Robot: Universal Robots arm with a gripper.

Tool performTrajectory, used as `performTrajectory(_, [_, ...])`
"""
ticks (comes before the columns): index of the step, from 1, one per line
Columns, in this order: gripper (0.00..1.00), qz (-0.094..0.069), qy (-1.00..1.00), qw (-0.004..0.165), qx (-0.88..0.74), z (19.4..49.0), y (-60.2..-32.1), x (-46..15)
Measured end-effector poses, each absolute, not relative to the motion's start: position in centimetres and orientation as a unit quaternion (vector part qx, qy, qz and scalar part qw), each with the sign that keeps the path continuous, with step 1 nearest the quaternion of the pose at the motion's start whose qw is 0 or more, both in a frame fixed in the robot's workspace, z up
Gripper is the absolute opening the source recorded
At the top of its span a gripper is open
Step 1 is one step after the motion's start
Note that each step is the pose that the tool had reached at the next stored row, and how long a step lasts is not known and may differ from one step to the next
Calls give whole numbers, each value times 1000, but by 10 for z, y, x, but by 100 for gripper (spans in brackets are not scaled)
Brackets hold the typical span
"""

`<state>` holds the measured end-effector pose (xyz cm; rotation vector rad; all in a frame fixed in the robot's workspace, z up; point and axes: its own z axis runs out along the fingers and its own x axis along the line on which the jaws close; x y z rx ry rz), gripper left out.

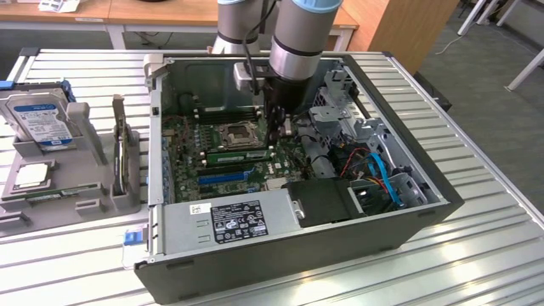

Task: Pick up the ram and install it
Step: 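Press down the ram until it locks into place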

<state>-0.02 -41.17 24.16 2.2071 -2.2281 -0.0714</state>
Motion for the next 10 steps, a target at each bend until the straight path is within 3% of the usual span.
performTrajectory(10, [10,-23,-710,2,704,256,-412,0])
